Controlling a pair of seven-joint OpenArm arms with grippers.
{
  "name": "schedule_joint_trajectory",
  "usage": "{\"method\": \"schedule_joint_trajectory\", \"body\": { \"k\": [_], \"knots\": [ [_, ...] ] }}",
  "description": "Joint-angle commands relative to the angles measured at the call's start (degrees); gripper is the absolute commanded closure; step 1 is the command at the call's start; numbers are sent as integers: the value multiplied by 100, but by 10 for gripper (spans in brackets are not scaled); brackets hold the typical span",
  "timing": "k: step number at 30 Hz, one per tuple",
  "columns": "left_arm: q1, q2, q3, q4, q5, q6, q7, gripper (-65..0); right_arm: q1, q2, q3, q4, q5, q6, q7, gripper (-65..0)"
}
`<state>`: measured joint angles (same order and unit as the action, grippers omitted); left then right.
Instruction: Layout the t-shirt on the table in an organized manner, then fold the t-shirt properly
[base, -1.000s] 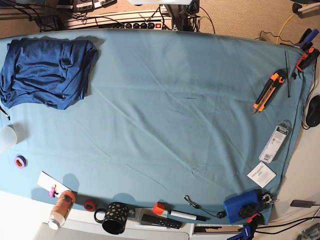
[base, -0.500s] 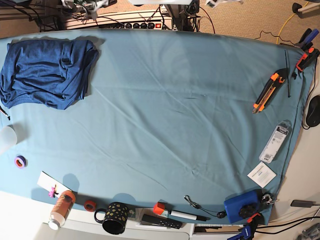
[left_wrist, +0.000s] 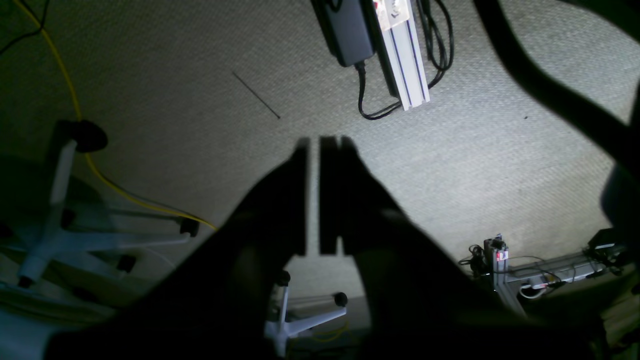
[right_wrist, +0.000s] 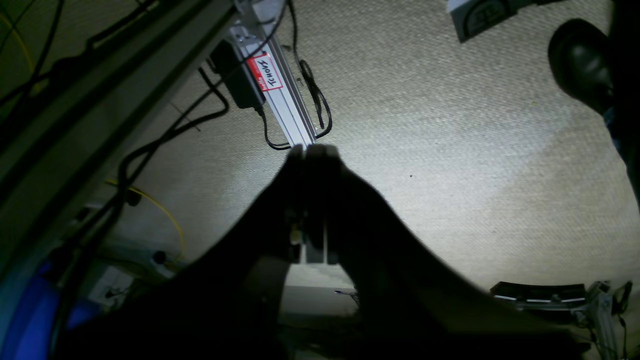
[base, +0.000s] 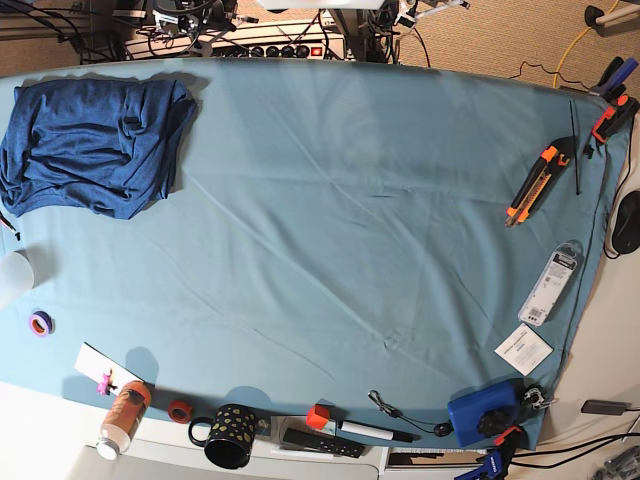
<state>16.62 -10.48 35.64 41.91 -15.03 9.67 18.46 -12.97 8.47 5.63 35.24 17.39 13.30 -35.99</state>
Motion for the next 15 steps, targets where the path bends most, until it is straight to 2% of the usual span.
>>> {"method": "schedule_joint_trajectory", "body": {
  "k": [1, 4, 11, 15],
  "knots": [
    [-76, 81, -31, 90, -140, 87, -238, -15, -15, 39, 11, 37, 17, 15, -37, 0],
    [-76, 81, -31, 92, -109, 107, -245, -15, -15, 42, 7, 39, 162, 13, -4, 0],
    [-74, 160, -31, 216, -109, 105, -243, -15, -20, 44, 7, 81, 1078, 17, -31, 0],
    [-74, 223, -31, 236, -109, 105, -245, -15, -20, 42, 7, 214, 1200, 17, -116, 0]
  ]
}}
